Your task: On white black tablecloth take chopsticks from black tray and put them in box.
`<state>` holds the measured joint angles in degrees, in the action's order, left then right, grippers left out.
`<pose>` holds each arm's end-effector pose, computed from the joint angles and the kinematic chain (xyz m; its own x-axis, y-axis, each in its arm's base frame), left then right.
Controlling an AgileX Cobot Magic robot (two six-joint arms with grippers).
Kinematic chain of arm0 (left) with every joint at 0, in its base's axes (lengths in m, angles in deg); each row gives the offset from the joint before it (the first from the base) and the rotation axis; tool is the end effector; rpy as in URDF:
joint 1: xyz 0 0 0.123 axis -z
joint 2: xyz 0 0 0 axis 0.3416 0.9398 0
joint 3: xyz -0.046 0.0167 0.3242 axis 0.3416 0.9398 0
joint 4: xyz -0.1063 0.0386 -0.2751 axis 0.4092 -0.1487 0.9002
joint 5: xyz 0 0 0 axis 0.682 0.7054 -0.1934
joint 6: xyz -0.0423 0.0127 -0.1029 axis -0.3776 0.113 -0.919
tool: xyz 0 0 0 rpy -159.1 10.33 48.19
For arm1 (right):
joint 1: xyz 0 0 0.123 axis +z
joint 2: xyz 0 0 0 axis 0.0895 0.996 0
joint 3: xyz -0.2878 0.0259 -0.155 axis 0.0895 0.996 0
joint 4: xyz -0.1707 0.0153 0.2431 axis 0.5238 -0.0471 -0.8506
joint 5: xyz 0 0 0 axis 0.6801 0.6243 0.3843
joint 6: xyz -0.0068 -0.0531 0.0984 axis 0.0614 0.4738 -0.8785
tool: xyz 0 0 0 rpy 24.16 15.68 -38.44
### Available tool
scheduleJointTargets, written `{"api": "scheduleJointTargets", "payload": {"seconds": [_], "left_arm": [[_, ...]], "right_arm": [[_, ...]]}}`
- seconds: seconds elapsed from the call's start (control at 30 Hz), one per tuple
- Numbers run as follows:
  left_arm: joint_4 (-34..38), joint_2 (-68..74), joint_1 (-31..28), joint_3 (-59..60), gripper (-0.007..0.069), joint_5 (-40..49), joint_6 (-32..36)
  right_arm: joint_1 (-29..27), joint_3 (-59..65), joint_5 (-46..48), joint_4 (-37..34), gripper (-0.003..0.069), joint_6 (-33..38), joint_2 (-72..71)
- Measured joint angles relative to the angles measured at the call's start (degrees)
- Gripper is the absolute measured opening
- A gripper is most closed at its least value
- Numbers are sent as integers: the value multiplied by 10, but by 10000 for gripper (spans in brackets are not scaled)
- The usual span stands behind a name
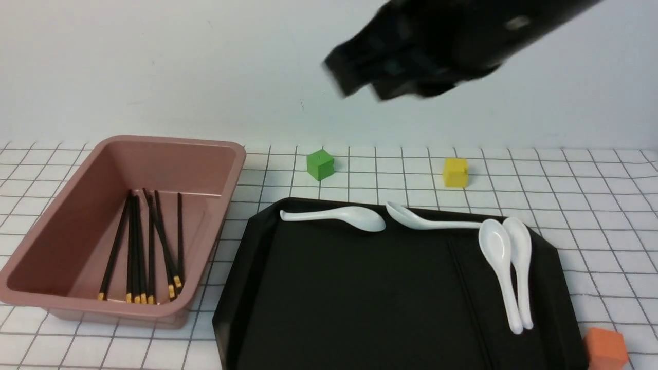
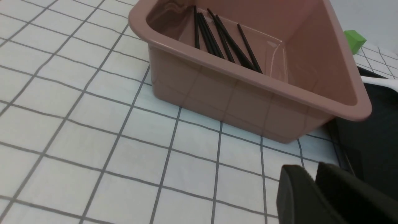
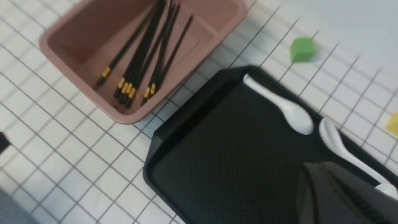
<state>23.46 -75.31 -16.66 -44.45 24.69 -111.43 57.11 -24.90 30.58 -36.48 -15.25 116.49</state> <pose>0.0755 -0.0023 0.1620 -0.2988 -0.3425 -0.8907 -0.0723 0.9388 -0.3367 0.2130 0.2412 0.5430 -0.5591 -0.3308 -0.7602 -0.5786 0.8125 0.0720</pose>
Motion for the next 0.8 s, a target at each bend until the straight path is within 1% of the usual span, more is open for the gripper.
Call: {"api": "scheduleJointTargets", "payload": {"seconds": [0.1, 0.13, 0.17, 0.2, 0.27, 0.3, 0.37, 0.4, 0.43, 0.53, 0.63, 0.8], "left_arm": [[0, 0, 0, 0, 111, 0, 0], [1, 0, 0, 0, 111, 0, 0], [1, 0, 0, 0, 112, 0, 0], [0, 0, 0, 0, 113, 0, 0], [0, 0, 0, 0, 113, 0, 0], [0, 0, 0, 0, 113, 0, 0], [0, 0, 0, 0, 113, 0, 0], [0, 0, 0, 0, 113, 0, 0], [0, 0, 0, 0, 113, 0, 0], [0, 0, 0, 0, 113, 0, 0], [0, 0, 0, 0, 113, 0, 0], [0, 0, 0, 0, 121, 0, 0]], "right_arm": [[0, 65, 3, -31, -12, 0, -94], [0, 110, 3, -41, -13, 2, -154], [0, 145, -3, -43, -13, 1, -180], [0, 197, -25, -45, -13, 1, -233], [0, 316, -112, -42, -13, 1, -313], [0, 355, -146, -38, -13, 1, -348], [0, 474, -261, -33, -12, 5, -419], [0, 564, -351, -33, -11, 12, -467], [0, 622, -410, -33, -10, 15, -495], [0, 739, -525, -34, -8, 16, -545], [0, 805, -584, -34, -5, 18, -563], [0, 820, -593, -32, -4, 43, -544]]}}
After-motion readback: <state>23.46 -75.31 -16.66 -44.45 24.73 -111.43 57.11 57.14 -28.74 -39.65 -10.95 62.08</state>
